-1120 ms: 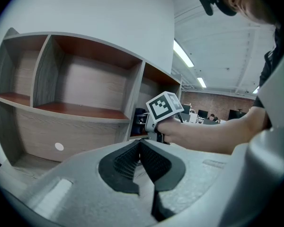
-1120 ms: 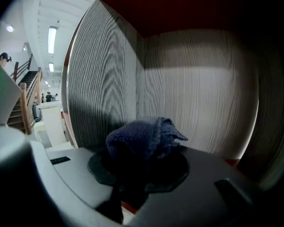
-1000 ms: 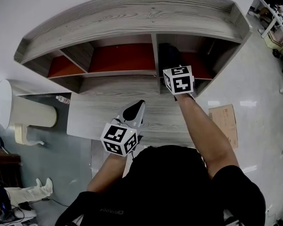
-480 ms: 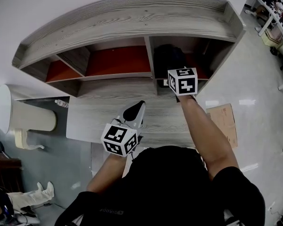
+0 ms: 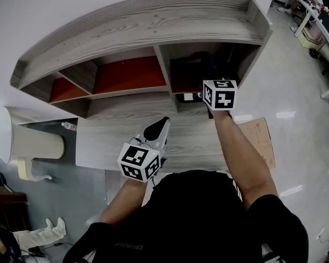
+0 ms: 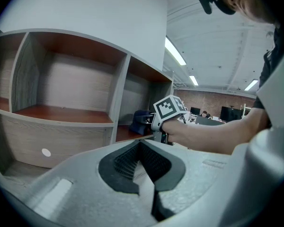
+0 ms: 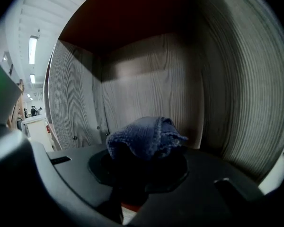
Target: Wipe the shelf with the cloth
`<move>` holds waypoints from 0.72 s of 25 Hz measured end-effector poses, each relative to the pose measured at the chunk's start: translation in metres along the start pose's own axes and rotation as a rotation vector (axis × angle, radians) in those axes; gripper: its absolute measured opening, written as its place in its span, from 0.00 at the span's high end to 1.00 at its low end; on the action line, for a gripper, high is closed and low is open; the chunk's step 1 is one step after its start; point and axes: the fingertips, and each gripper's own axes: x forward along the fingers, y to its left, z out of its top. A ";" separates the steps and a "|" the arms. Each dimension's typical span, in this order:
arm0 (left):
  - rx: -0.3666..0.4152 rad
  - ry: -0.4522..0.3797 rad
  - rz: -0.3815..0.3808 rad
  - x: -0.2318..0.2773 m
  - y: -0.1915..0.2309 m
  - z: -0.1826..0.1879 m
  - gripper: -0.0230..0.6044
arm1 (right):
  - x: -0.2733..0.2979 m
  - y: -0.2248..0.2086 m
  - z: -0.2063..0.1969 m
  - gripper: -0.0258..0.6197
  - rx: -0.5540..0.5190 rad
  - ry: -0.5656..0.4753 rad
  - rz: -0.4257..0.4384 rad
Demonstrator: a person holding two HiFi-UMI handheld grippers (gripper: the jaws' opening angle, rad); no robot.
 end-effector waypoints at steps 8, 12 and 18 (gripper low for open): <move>0.013 0.008 -0.021 0.007 -0.013 0.001 0.95 | -0.013 -0.030 0.002 0.80 0.082 -0.027 -0.042; 0.016 0.009 -0.019 0.006 -0.014 0.002 0.95 | -0.018 -0.041 0.003 0.80 0.129 -0.043 -0.061; 0.023 0.014 -0.025 0.005 -0.020 0.000 0.95 | -0.022 -0.042 0.009 0.80 0.271 -0.108 -0.015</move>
